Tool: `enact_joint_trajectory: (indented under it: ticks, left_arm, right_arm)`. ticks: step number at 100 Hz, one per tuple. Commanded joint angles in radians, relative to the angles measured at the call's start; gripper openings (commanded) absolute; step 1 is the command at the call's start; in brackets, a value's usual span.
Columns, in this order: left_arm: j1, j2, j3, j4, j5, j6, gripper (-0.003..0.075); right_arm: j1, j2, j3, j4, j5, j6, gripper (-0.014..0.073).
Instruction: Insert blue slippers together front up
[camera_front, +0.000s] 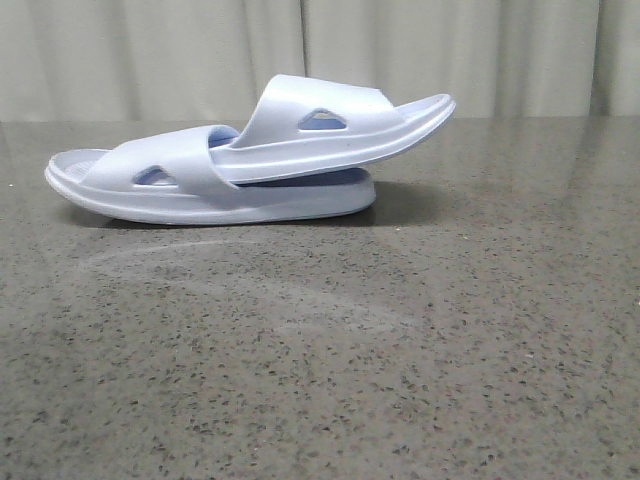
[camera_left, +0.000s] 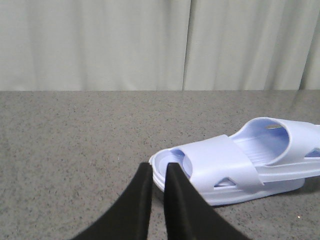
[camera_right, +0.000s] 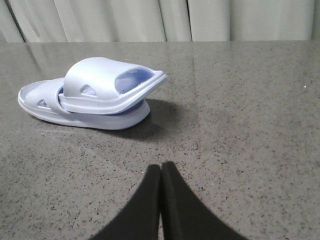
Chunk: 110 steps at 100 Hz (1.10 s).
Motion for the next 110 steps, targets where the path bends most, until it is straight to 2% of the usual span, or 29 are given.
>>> enact_joint_trajectory:
  ticks: [1,103,110]
  left_arm:
    - [-0.008,-0.051,0.017,-0.08,-0.017,0.006,0.0015]
    - [-0.008,-0.09,0.036,-0.115,-0.035,0.006,0.0015]
    - [-0.004,-0.091,0.05,-0.038,-0.072,-0.039,0.0015]
  right_arm:
    - [0.003,-0.018,-0.008,0.018,-0.035,0.001,-0.0079]
    - [0.003,-0.021,-0.006,0.018,-0.035,0.001,-0.0079]
    - [0.003,-0.021,-0.006,0.018,-0.035,0.001,-0.0079]
